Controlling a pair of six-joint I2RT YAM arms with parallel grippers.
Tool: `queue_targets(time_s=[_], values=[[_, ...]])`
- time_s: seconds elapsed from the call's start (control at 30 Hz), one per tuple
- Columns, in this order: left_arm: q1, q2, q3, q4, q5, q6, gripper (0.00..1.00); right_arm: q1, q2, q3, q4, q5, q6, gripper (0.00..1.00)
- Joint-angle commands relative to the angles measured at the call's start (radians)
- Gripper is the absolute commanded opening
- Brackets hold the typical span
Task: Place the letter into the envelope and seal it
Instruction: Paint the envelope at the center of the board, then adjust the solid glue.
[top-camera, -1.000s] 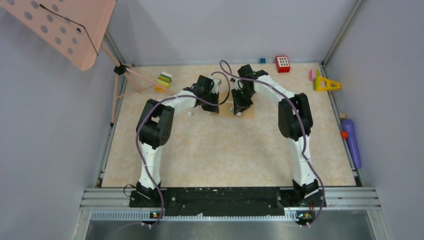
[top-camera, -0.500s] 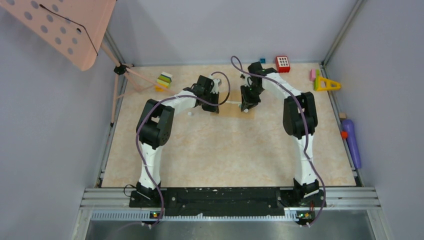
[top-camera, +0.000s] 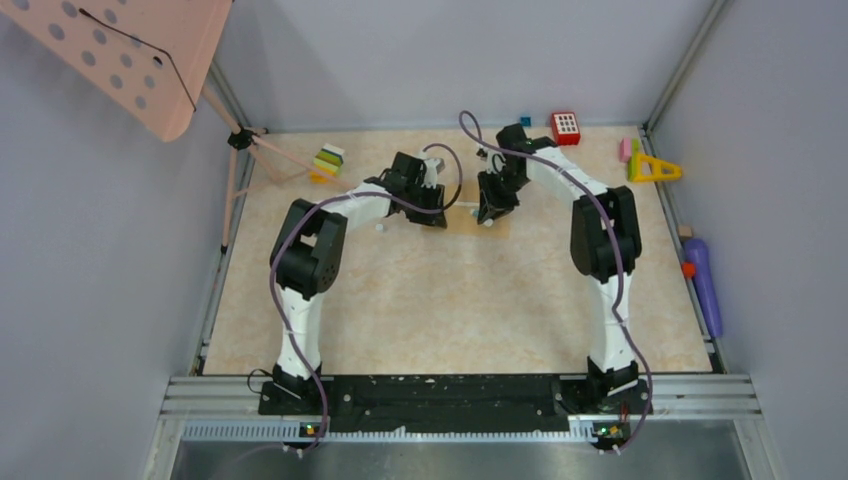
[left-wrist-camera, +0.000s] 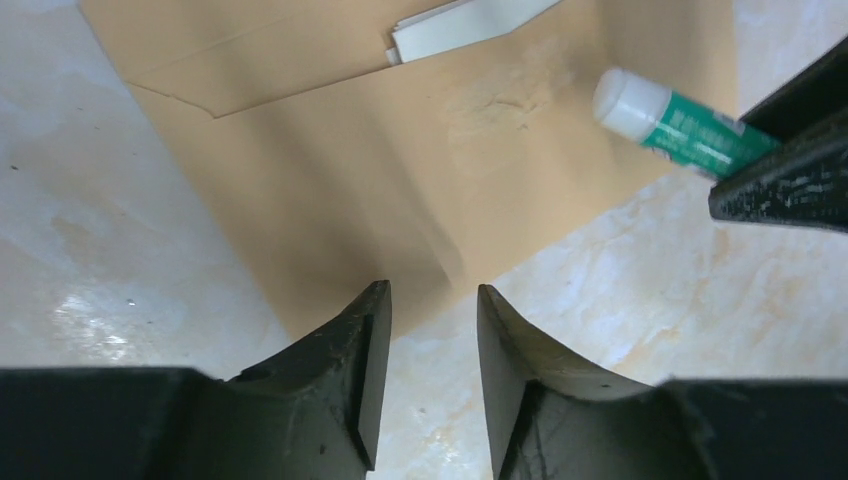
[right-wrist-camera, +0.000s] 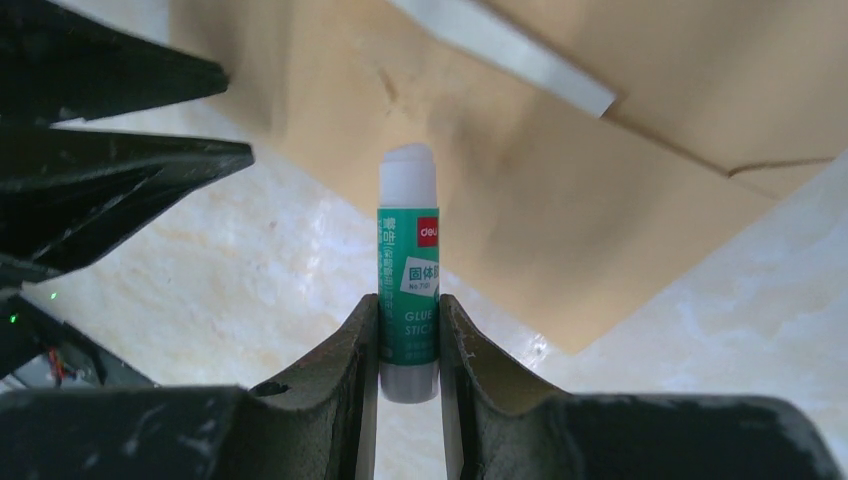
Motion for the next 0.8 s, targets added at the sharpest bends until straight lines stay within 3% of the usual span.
queue_targets(time_s=[0.0,0.17,0.3,0.77], values=[[0.026,-0.104,-0.016,0.041,0.121,-0.001,0.46,-0.005,-0.178,-0.111,0.095,-0.134,-0.046,0.00],[0.053,-0.203,-0.006,0.053,0.193,0.012,0.51,-0.018,-0.288,-0.217,0.189,-0.234,-0.097,0.00],[0.056,-0.225,0.039,0.008,0.147,0.038,0.51,-0.003,-0.335,-0.267,0.223,-0.286,-0.135,0.00],[-0.023,-0.150,0.121,-0.070,0.102,0.056,0.50,0.079,-0.357,-0.262,0.278,-0.233,-0.074,0.00]])
